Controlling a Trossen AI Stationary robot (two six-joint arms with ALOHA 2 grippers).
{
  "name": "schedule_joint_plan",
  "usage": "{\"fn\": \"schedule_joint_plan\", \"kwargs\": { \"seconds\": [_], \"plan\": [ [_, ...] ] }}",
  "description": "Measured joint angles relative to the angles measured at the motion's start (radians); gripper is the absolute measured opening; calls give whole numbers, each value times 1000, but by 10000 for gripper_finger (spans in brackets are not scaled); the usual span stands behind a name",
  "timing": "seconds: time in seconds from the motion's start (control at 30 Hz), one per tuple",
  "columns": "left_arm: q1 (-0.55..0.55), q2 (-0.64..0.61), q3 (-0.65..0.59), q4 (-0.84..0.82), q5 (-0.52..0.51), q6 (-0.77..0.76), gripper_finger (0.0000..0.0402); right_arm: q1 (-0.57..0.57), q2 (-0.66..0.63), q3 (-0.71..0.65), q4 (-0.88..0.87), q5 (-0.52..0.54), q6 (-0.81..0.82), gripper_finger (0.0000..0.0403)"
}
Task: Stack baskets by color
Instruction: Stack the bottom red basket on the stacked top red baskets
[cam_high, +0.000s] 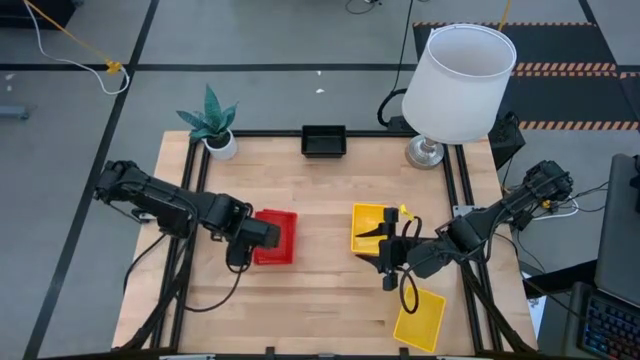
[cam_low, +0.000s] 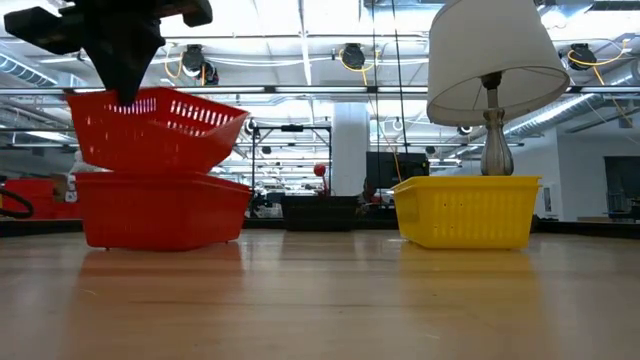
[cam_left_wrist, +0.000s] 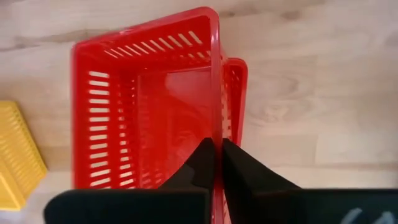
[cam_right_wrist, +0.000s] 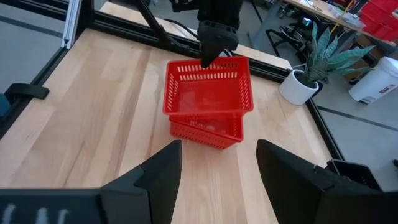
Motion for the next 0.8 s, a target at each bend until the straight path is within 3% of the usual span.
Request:
{"fn": "schedule_joint_plan", "kwargs": {
  "seconds": [0.17, 0.33, 0.63, 0.8],
  "plan": [
    [0, 0, 0, 28, 45, -131, 29, 0, 0, 0, 0, 0, -1, 203],
    [0, 0, 0, 50, 93, -217, 11, 0, 0, 0, 0, 0, -2, 203],
    [-3, 0, 0, 119, 96, -487, 26, 0, 0, 0, -1, -3, -21, 203],
    [-18, 0, -19, 128, 95, -448, 8, 0, 0, 0, -6, -3, -25, 203]
  ]
}}
